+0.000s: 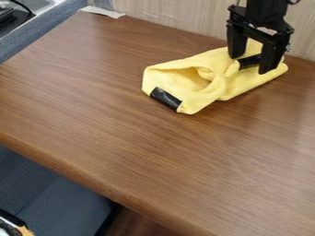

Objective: Unfold cloth from right to left

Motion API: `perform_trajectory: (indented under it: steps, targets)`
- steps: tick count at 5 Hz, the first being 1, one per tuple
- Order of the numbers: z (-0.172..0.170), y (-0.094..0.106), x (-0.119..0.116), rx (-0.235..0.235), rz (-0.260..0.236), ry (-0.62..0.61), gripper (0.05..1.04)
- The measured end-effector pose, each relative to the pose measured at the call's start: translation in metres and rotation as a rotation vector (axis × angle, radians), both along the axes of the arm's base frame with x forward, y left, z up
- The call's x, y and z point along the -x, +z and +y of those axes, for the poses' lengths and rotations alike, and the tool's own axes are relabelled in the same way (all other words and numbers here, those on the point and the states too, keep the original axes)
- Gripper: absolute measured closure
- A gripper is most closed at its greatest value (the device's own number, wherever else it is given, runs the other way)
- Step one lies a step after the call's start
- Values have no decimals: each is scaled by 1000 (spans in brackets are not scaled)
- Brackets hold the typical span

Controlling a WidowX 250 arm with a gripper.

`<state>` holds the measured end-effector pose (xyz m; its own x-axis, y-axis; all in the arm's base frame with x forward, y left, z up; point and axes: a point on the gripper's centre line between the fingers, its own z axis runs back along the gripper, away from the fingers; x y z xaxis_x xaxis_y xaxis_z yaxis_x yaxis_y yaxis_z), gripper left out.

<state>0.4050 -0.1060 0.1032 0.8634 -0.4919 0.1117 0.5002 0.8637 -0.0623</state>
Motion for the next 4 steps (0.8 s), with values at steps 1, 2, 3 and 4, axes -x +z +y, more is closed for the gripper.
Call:
perform_trajectory:
  steps: [1, 2, 3, 4]
  targets:
    - [-6, -8, -1, -12, 17, -25, 140]
    - [-9, -8, -2, -19, 5, -42, 417]
    - [-8, -9, -2, -26, 5, -46, 719]
    - [-7, -8, -3, -29, 0, -42, 921]
